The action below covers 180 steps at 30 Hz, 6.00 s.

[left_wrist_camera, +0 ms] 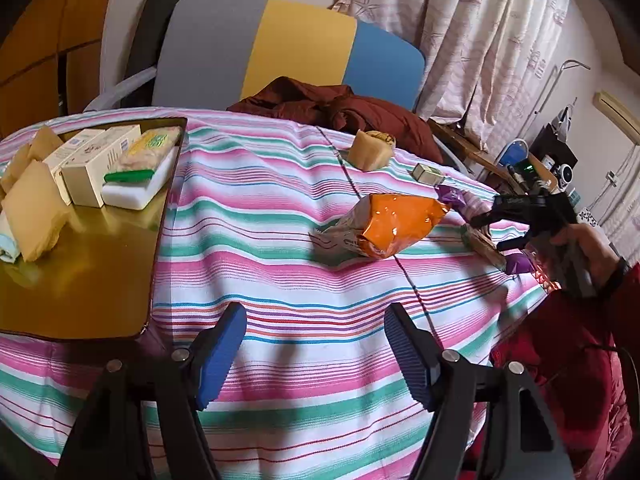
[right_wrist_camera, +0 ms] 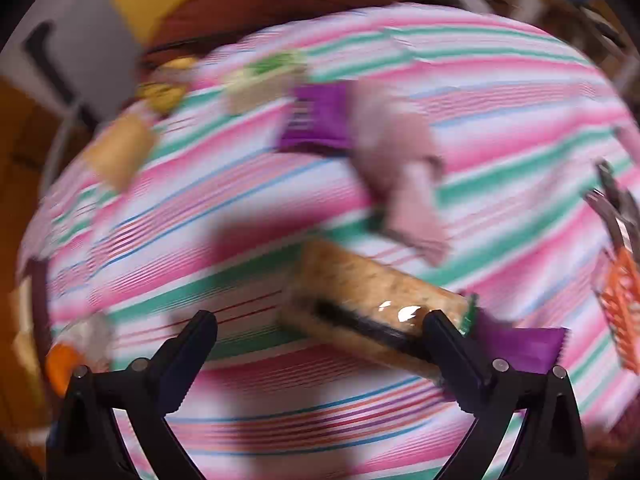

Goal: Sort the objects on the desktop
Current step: 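Grasp the cracker packet with the right tool while the left tool grasps the orange-and-white bag, then lift the cracker packet and orange-and-white bag and carry them toward the tray, then release the orange-and-white bag and cracker packet into the gold tray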

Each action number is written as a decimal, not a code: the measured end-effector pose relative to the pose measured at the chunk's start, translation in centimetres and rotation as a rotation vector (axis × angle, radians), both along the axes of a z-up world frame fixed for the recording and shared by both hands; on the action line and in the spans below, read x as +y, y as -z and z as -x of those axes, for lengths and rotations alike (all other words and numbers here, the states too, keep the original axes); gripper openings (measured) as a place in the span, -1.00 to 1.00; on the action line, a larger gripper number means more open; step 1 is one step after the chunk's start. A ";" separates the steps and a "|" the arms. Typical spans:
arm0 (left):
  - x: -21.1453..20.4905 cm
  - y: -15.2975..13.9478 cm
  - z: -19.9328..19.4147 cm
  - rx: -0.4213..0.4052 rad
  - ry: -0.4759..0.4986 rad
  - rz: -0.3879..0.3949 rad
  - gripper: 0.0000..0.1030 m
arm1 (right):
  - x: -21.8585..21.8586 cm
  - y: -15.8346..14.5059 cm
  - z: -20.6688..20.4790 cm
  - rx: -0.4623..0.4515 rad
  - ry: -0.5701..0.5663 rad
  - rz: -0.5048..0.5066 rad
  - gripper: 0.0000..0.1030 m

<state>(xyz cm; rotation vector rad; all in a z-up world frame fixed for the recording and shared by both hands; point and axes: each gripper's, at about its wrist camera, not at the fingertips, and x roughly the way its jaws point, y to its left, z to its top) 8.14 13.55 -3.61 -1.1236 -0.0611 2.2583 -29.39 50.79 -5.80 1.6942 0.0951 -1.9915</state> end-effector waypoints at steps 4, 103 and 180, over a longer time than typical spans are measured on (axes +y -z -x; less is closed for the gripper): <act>0.6 0.0 0.3 -0.007 0.008 0.012 0.40 | -0.9 -0.4 -1.0 -0.038 -0.047 0.154 0.99; 14.0 3.3 3.6 0.048 0.205 0.046 0.20 | -2.4 -2.9 -2.5 0.111 -0.344 -0.037 -0.06; -18.4 -1.0 10.1 0.009 -0.451 -0.025 0.39 | -30.4 -7.0 -29.4 -0.055 -0.535 0.419 0.13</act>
